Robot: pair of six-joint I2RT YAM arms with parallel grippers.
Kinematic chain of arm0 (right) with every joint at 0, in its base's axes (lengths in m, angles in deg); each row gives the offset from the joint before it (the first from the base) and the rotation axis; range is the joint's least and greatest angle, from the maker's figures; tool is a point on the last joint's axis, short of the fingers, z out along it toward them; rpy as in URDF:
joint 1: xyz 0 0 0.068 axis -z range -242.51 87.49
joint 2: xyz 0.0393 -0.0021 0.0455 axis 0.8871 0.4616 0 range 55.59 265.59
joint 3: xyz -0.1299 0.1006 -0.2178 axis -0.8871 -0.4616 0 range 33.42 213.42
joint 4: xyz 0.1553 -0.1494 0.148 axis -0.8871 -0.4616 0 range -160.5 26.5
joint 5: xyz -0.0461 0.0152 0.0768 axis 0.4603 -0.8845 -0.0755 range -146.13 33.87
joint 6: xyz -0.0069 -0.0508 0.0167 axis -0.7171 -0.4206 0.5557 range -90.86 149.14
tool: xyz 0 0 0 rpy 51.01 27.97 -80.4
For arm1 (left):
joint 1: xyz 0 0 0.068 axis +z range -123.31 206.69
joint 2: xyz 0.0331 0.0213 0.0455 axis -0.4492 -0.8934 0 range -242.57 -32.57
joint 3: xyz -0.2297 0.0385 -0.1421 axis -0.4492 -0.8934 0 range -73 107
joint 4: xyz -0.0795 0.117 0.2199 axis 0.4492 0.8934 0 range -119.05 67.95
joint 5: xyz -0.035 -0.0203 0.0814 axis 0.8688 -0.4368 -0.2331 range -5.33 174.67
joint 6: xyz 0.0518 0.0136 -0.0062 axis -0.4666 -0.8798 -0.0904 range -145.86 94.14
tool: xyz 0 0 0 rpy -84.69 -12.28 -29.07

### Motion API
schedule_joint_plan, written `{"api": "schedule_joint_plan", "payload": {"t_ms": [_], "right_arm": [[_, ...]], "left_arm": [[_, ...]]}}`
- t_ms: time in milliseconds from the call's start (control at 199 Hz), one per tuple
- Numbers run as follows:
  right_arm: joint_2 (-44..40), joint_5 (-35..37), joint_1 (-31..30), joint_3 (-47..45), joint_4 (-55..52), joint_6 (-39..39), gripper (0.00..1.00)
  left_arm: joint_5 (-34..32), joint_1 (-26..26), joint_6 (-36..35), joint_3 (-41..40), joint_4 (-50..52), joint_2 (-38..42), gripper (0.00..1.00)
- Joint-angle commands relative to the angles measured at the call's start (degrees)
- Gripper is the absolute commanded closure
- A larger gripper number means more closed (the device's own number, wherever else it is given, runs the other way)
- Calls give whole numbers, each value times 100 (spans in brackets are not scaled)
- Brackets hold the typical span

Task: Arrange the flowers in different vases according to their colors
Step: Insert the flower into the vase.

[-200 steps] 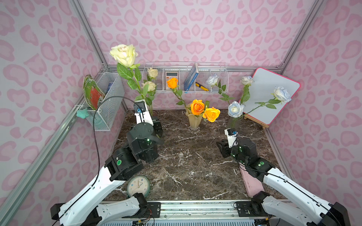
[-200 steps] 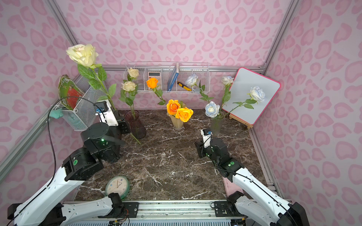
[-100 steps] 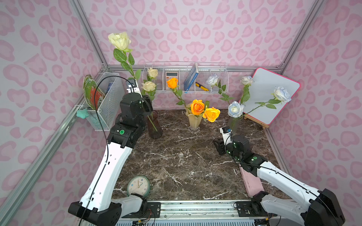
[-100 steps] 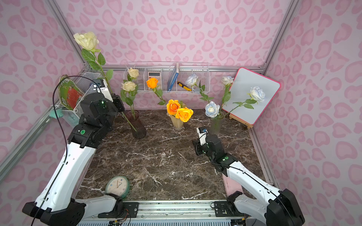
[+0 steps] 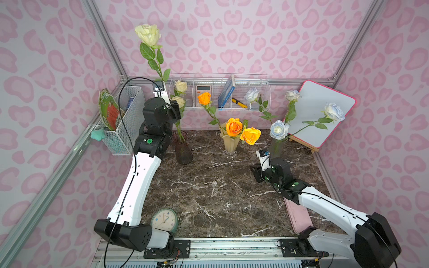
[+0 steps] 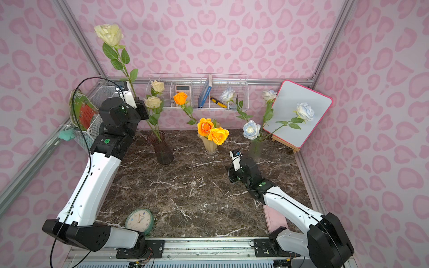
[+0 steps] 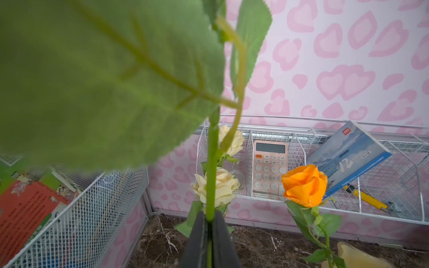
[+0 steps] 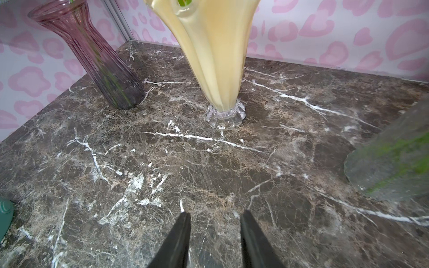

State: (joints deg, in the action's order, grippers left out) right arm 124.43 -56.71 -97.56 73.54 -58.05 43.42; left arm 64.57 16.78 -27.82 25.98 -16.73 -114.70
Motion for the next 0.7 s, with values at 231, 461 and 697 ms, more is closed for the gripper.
{"api": "schedule_joint_plan", "payload": {"t_ms": [231,461,697], "right_arm": [[243,-7,-8,32,235,-154,61],[410,21,19,25,208,-211,62],[507,5,59,7,245,-294,62]], "left_arm": [[180,259,-419,25,-853,-419,100],[212,328,-490,-321,-1239,-653,100],[138,330,-493,-1245,-2027,-686,100]]}}
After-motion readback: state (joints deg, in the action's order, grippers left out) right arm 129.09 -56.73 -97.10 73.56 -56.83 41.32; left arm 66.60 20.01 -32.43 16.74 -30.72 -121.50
